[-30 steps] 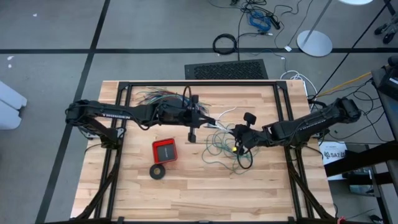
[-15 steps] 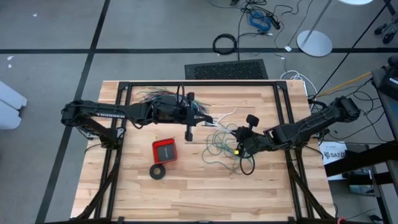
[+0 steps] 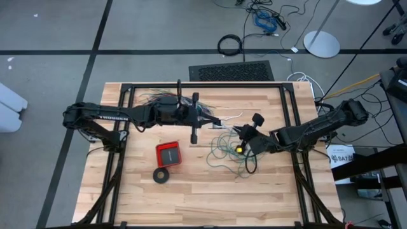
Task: Coil cords
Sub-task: Coil the white wire onto the spool
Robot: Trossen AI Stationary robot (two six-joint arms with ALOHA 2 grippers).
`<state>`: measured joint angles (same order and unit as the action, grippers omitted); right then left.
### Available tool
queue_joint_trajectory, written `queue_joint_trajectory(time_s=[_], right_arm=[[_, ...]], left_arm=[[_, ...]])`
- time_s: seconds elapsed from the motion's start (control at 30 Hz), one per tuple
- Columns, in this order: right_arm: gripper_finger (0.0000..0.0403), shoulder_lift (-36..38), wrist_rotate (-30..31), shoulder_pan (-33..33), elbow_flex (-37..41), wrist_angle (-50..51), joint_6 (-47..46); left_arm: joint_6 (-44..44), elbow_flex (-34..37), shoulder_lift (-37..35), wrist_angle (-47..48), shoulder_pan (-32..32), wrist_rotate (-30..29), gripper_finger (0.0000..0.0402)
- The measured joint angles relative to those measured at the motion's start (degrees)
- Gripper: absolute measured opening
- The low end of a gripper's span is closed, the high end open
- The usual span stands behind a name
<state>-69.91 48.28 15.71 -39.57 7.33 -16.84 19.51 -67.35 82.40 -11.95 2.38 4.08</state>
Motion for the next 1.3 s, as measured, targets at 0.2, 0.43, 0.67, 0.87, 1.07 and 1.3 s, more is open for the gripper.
queue_joint_trajectory(time_s=[0.2, 0.43, 0.67, 0.87, 1.07, 1.3], right_arm=[[0.0001, -0.3, -1.1, -4.3, 1.1, -9.4, 3.9], [0.0000, -3.7, -9.4, -9.7, 1.2, -17.5, 4.7], [0.0000, -9.1, -12.3, -11.4, 1.2, -24.6, 5.3], [0.0000, -10.0, -10.7, -11.4, 1.3, -27.4, 6.7], [0.0000, -10.0, -9.2, -11.4, 1.3, -29.2, 7.2], [0.0000, -9.9, -7.4, -11.4, 1.3, -25.3, 6.1]], left_arm=[[-3.0, 0.5, 0.3, -4.4, 0.0, -2.6, 0.0000], [-5.7, 1.1, 4.7, -14.0, 0.0, -8.3, 0.0000], [-7.2, 1.1, 11.8, -24.5, -0.1, -15.8, 0.0000], [-4.8, 0.9, 16.0, -28.5, -0.1, -21.6, 0.0000], [-4.0, 0.9, 19.8, -31.5, -0.2, -24.5, 0.0000], [1.1, 0.9, 20.8, -32.3, -0.2, -25.7, 0.0000]])
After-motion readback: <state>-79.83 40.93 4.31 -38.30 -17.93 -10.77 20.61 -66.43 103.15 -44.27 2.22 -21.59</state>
